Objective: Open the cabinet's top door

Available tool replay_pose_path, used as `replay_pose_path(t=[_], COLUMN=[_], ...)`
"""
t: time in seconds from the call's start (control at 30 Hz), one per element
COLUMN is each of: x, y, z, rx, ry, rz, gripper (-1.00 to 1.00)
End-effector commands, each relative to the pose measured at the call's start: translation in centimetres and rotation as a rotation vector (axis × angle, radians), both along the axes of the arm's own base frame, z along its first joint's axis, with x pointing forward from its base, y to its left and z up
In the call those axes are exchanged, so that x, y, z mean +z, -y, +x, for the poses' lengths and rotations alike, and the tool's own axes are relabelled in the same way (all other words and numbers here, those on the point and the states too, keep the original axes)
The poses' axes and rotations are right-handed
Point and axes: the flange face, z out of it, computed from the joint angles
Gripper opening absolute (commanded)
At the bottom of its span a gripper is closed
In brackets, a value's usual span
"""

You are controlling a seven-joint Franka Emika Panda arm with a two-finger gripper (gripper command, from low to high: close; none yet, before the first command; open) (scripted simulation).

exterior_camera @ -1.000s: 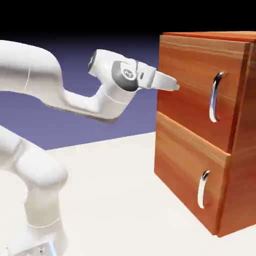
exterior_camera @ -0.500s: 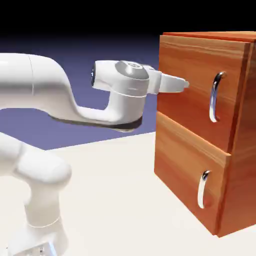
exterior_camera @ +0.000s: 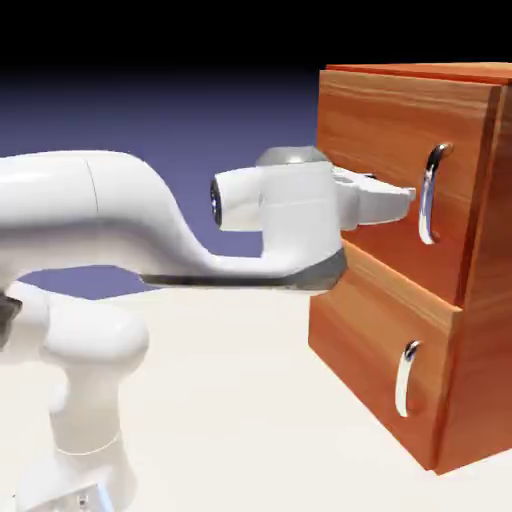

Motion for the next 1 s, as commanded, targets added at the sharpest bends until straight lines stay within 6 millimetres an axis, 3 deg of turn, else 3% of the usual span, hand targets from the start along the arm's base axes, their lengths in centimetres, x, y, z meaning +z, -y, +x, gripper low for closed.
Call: replay_pose_path(t=[0.0, 0.07, 0.23, 0.27, 0.3, 0.63, 0.97], x=[-0.4, -0.9, -0.9, -0.9, -0.9, -0.9, -0.9], y=[0.5, 1.0, 0.8, 0.8, 0.8, -1.8, -6.2], z=[0.2, 0.5, 5.5, 5.5, 5.5, -1.1, -8.2], rx=[0.001, 0.002, 0.002, 0.002, 0.002, -0.161, -0.352], ry=[0.006, 0.011, 0.011, 0.011, 0.011, 0.012, 0.012], rz=[0.003, 0.006, 0.006, 0.006, 0.006, 0.005, 0.004], gripper=[1.0, 1.0, 1.0, -1.0, -1.0, -1.0, -1.0])
